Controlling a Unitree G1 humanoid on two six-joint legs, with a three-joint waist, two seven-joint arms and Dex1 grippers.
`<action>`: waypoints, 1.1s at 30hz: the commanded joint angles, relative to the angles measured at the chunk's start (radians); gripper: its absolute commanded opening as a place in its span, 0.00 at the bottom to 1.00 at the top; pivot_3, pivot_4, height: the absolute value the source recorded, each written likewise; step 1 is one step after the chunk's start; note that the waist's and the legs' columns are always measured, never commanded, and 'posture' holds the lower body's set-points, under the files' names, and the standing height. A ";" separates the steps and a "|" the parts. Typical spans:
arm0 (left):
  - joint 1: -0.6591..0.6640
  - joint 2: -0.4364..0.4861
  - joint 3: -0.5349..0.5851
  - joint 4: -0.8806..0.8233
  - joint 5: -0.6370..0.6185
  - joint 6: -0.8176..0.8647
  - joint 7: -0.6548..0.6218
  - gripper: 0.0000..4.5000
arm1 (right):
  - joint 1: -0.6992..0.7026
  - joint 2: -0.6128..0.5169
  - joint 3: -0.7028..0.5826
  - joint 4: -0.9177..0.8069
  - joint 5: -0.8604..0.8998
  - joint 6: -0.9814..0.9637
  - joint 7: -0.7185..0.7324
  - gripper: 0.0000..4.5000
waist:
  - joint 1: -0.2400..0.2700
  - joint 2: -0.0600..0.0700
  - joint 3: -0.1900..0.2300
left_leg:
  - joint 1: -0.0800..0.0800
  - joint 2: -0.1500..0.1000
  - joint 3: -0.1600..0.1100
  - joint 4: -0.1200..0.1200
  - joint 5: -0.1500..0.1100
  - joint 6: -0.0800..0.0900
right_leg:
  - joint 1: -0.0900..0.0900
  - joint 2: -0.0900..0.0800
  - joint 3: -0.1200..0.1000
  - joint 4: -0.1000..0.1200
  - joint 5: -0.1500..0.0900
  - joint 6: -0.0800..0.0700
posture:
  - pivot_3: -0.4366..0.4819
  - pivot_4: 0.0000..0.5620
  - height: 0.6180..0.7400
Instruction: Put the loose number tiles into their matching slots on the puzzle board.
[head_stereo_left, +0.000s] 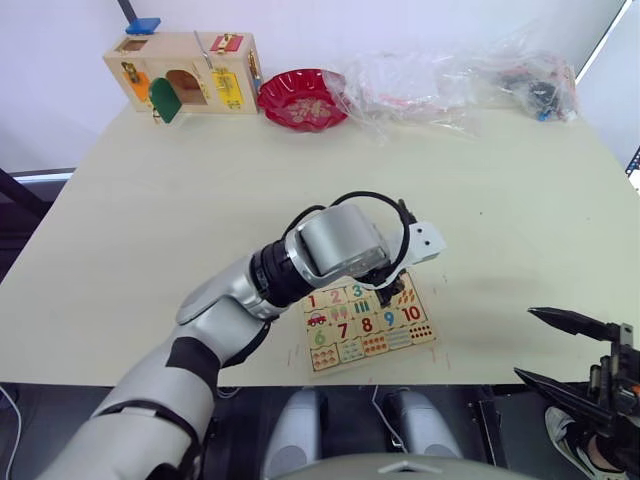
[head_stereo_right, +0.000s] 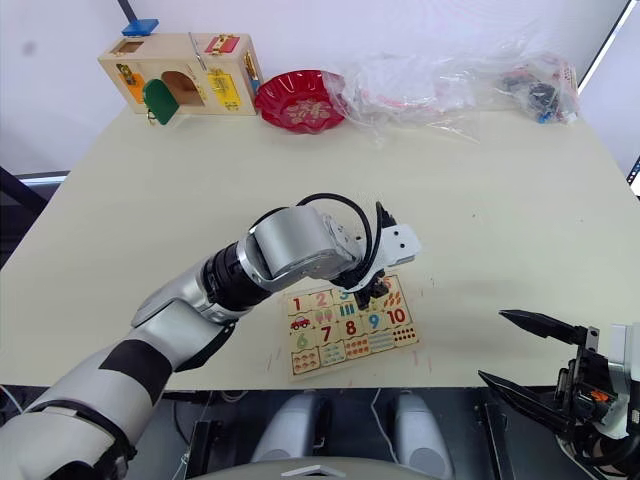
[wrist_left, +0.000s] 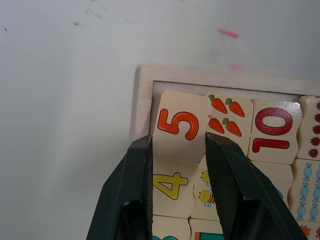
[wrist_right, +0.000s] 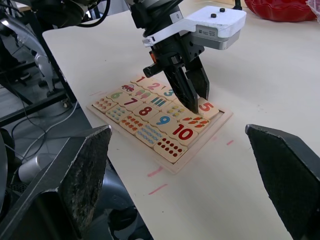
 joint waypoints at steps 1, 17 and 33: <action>-0.003 -0.006 0.009 -0.012 0.014 0.001 0.006 0.24 | 0.007 0.007 -0.017 -0.017 0.010 -0.022 0.002 1.00 | 0.000 0.000 0.000 | 0.000 0.000 0.000 0.000 0.000 0.000 | 0.000 0.000 0.000 0.000 0.000 0.000 | 0.48 0.27 1.00; -0.003 -0.018 -0.011 -0.024 0.024 0.001 -0.013 0.24 | 0.021 0.007 -0.018 -0.041 0.015 -0.022 -0.018 1.00 | 0.000 0.000 0.000 | 0.000 0.000 0.000 0.000 0.000 0.000 | 0.000 0.000 0.000 0.000 0.000 0.000 | 0.48 0.27 1.00; 0.002 -0.018 -0.025 -0.022 0.036 0.001 -0.019 0.24 | 0.030 0.009 -0.012 -0.064 0.021 -0.018 -0.043 1.00 | 0.000 0.000 0.000 | 0.000 0.000 0.000 0.000 0.000 0.000 | 0.000 0.000 0.000 0.000 0.000 0.000 | 0.48 0.27 1.00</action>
